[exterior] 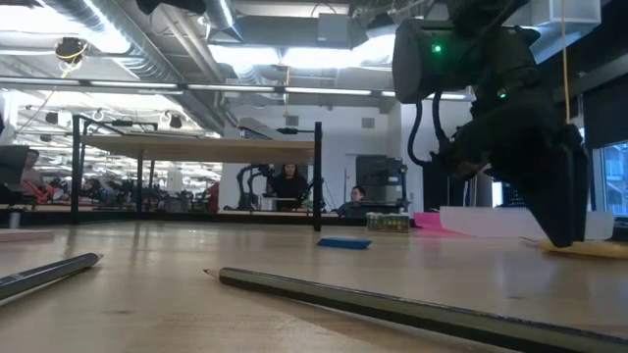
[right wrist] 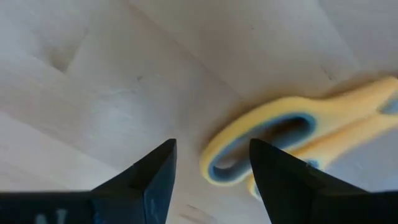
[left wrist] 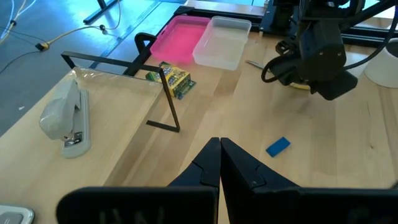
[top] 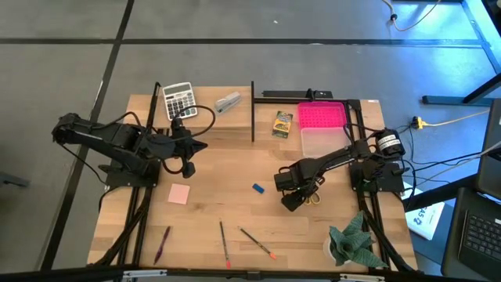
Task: Pack school essentials
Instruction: Put the yellow scissors into the pink supply box
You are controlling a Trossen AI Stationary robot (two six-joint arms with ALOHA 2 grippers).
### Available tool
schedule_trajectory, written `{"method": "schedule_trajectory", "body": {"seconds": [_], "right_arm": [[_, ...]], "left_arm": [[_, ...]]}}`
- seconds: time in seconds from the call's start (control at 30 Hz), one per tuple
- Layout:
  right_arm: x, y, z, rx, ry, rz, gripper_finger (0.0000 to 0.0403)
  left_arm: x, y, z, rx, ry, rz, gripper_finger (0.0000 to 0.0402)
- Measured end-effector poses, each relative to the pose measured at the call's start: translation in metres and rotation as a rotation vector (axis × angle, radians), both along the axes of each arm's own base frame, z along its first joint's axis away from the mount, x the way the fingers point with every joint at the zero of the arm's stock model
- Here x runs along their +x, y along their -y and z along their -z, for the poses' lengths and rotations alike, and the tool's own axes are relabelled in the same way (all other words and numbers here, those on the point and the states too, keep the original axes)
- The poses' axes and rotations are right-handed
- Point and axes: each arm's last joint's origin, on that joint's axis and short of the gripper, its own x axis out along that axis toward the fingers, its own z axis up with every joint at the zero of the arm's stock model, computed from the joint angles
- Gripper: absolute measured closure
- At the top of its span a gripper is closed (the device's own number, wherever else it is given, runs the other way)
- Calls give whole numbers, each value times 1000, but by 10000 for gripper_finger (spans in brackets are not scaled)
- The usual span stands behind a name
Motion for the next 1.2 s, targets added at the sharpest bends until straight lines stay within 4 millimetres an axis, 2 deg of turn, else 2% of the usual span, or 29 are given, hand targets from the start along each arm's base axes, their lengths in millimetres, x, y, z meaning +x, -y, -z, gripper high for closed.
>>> {"method": "schedule_trajectory", "body": {"seconds": [0.17, 0.33, 0.87, 1.07, 1.2], "right_arm": [[-5, 1, 11, 25, 26, 28, 197], [-3, 4, 11, 25, 30, 14, 207], [-7, 6, 11, -49, -17, 59, 333], [-6, 5, 11, -35, -4, 52, 366], [-6, 5, 10, -14, 4, 24, 374]], "left_arm": [[0, 0, 0, 0, 0, 0, 401], [0, 0, 0, 0, 0, 0, 401], [0, 0, 0, 3, -1, 2, 401], [0, 0, 0, 3, -1, 2, 401], [0, 0, 0, 3, -1, 2, 401]]}}
